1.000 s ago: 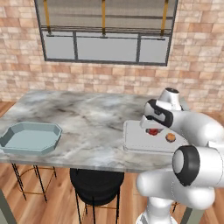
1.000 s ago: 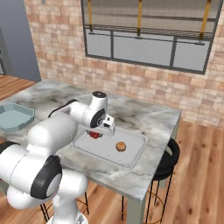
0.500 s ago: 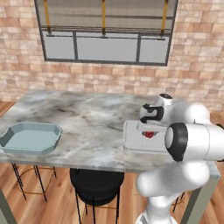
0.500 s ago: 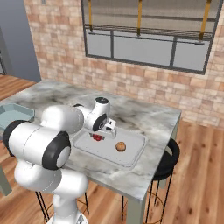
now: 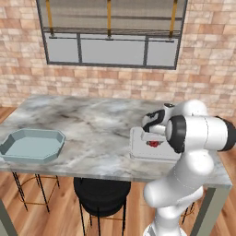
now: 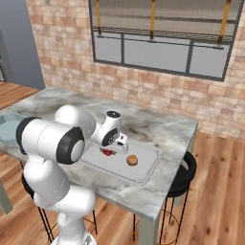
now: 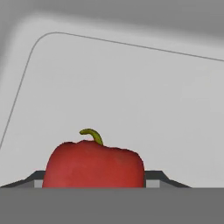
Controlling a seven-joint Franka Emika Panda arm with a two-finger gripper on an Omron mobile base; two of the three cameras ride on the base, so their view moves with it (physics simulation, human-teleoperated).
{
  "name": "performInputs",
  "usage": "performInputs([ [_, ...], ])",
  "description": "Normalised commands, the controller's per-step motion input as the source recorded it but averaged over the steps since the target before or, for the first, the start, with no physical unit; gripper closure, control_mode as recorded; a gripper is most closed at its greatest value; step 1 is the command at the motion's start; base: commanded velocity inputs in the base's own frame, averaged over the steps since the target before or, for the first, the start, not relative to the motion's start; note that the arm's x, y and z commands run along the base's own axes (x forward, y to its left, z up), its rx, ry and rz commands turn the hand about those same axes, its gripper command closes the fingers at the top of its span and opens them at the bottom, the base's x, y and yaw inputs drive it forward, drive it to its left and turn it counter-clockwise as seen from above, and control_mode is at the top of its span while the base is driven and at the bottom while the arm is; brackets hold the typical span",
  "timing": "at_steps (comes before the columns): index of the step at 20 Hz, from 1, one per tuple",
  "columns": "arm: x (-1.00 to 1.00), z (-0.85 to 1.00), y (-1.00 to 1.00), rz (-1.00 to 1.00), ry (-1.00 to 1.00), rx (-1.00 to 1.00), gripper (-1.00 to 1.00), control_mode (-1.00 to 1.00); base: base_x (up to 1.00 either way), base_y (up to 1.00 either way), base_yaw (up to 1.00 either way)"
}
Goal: Place the cold items (bell pepper and tangerine) from the fridge in one tupperware on the dining counter. Place the warm items (kebab skewer and hot dog) in the stove area in another tupperware.
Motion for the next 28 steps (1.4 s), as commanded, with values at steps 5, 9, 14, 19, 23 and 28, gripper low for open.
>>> performInputs([
  [5, 0.00, -0.11, 0.00, 0.00, 0.00, 0.00, -1.00, -1.00, 0.00, 0.00, 0.00],
  [9, -0.12, 0.05, 0.00, -0.07, 0.00, 0.00, -1.00, -1.00, 0.00, 0.00, 0.00],
  [14, -0.25, 0.23, 0.02, -0.06, 0.01, -0.02, -1.00, -1.00, 0.00, 0.00, 0.00],
  [19, -0.26, 0.45, 0.13, -0.02, 0.00, -0.08, -1.00, -1.00, 0.00, 0.00, 0.00],
  [23, -0.21, 0.38, 0.23, 0.00, 0.03, -0.14, -1.00, -1.00, 0.00, 0.00, 0.00],
  [28, -0.03, -0.22, 0.01, 0.00, 0.00, -0.03, -1.00, -1.00, 0.00, 0.00, 0.00],
])
